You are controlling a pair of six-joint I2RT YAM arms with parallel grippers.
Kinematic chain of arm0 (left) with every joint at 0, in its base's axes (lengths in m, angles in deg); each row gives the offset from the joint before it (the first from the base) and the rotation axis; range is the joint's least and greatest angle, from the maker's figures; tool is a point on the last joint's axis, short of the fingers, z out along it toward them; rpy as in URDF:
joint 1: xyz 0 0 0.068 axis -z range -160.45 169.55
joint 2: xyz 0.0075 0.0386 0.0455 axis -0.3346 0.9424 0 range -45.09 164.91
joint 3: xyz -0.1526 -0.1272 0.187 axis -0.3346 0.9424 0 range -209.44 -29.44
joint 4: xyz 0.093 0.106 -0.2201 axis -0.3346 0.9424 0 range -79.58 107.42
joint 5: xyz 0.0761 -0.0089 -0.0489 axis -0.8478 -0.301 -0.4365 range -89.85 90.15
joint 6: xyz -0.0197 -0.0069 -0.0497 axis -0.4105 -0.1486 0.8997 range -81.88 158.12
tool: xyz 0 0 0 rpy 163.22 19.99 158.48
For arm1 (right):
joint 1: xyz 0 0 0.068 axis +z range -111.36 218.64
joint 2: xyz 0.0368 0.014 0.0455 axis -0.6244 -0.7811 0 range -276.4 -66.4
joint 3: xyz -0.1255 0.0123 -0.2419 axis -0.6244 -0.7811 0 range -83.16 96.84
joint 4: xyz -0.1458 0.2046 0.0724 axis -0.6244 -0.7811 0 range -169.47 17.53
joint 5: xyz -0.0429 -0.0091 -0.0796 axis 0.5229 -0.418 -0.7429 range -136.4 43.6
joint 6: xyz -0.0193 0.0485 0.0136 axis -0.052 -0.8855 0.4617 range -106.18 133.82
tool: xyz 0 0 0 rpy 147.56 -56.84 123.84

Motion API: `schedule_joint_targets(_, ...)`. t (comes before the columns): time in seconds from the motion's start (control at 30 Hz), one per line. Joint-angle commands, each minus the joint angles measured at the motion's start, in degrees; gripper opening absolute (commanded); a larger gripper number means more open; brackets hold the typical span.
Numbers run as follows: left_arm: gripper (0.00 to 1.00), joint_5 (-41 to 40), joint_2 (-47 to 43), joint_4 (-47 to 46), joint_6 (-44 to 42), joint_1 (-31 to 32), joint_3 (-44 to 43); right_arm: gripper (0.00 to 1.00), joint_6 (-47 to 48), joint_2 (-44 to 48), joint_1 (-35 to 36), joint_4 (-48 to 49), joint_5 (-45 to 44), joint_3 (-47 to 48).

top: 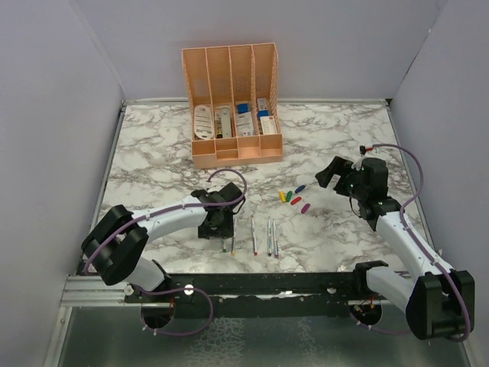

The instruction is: Insert the pens into the pen caps

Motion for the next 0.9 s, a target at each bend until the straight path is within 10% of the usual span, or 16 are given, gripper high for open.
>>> schedule_joint_targets(0.0, 0.61, 1.54, 1.14, -0.17, -0.71, 0.25, -0.35, 0.99, -0.34, 1.06, 0.18, -0.62, 0.98, -0.32)
schedule_joint_targets(0.87, 0.47, 3.89, 7.09, 2.26, -5.50, -2.35, -0.28, 0.99, -0.49, 2.31, 0.18, -2.17, -1.21, -0.30)
